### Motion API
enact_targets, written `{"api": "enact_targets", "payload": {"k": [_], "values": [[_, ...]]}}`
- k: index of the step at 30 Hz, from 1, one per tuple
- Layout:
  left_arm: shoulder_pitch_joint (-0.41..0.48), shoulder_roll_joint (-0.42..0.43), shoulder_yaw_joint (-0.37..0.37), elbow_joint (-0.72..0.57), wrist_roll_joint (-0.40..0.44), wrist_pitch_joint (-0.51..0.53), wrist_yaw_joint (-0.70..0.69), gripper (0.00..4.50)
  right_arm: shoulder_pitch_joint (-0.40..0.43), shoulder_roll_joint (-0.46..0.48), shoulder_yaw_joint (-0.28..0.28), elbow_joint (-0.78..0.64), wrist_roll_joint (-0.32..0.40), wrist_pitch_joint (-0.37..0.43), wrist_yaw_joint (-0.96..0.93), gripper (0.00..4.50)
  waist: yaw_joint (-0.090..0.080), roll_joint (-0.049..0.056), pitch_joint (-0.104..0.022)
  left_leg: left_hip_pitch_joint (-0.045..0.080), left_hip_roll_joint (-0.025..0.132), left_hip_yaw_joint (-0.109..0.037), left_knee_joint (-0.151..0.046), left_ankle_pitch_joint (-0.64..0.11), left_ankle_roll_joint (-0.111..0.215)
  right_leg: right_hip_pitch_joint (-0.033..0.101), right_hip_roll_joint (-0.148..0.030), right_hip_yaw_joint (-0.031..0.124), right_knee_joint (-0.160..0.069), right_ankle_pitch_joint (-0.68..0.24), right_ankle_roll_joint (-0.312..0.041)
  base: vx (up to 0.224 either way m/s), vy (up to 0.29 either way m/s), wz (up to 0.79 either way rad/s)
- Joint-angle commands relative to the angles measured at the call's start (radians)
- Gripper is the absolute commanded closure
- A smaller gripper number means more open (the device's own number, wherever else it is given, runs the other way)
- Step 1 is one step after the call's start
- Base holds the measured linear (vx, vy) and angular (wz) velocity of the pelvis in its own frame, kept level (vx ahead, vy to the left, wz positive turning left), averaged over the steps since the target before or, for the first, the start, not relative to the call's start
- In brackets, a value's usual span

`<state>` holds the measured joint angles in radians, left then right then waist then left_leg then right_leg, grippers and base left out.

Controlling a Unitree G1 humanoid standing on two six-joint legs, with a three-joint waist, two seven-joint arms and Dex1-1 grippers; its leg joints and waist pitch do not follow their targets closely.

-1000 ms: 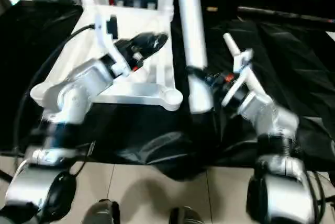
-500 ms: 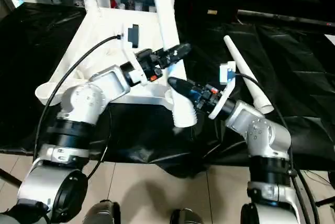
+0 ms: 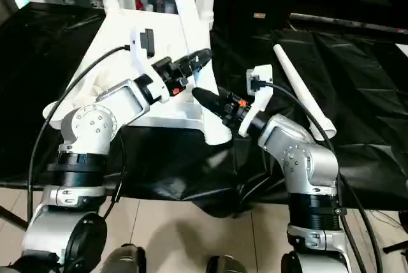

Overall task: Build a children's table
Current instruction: Pick table leg

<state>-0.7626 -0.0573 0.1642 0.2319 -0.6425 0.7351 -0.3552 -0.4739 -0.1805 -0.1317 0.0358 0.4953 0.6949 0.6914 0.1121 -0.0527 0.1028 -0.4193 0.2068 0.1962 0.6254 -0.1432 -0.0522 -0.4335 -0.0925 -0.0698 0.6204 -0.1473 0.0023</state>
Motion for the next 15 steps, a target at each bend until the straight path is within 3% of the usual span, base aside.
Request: {"api": "enact_targets", "payload": {"k": [1, 15], "values": [[-0.016, -0.014, -0.006, -0.027, 0.003, -0.003, 0.022, 2.57, 0.017, -0.016, 0.038, -0.01, -0.035, -0.004, -0.014, 2.66, -0.003, 0.0, -0.107, 0.038, 0.018, -0.017, -0.081, -0.288, -0.042, 0.049, -0.049, 0.03, -0.096, -0.406, -0.078, 0.0, 0.0, 0.0], [-0.009, -0.01, -0.024, -0.038, 0.016, -0.028, 0.01, 2.63, 0.019, -0.031, 0.085, -0.007, -0.075, -0.041, -0.032, 2.66, -0.004, 0.001, -0.11, 0.035, 0.018, -0.015, -0.079, -0.258, -0.037, 0.055, -0.046, 0.033, -0.086, -0.329, -0.111, 0.0, 0.0, 0.0]]}}
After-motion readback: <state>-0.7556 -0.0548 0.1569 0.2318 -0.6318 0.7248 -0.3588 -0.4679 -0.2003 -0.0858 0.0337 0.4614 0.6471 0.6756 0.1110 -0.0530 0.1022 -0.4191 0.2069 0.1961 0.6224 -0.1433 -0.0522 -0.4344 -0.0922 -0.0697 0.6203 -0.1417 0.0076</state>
